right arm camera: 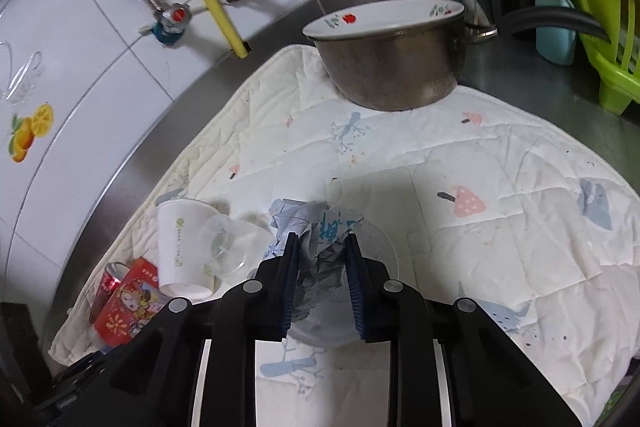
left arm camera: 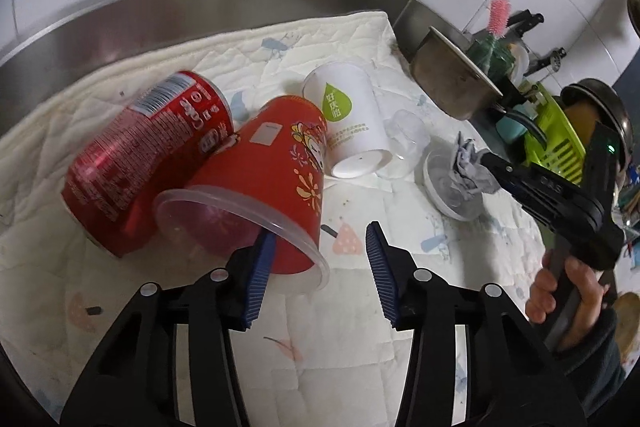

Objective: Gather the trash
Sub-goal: 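Close the right gripper on the crumpled paper on the white plate, then carry the paper to the basket with the right gripper while the left grasps the red cup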

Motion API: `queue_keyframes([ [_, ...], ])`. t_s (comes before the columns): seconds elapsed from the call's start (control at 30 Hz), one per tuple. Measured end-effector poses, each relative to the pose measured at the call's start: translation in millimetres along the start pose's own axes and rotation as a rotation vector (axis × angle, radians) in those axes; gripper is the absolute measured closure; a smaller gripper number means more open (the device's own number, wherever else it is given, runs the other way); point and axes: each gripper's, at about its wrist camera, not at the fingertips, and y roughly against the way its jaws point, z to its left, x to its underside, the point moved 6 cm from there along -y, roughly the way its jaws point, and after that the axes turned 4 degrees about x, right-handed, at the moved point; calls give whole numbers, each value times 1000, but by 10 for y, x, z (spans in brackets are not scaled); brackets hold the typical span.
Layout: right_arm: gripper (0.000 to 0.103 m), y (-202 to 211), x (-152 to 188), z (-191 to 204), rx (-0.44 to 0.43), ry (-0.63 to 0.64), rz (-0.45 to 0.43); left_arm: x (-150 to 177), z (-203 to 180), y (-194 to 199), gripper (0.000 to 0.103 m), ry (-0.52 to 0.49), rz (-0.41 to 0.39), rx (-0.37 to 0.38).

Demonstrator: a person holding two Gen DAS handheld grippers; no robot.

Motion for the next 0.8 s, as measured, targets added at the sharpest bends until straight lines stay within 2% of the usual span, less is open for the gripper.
queue_keyframes([
  [0.1,82,130,11,26,3,22,-22,-4,31,-46,64,15,-9,-9],
  [0.17,82,237,16,35,0,26,-40,-14,43,-83,76,25,-7,-2],
  [0.33,82,553,97,61,-18,46,-73,-40,69,-101,97,29,-21,-11],
  [0.63,82,1249,476,-151,-20,31,-119,76,-44,172,99,-17,-41,-3],
  [0.8,82,1701,910,-529,61,3,-129,234,-208,413,99,-72,-39,27],
])
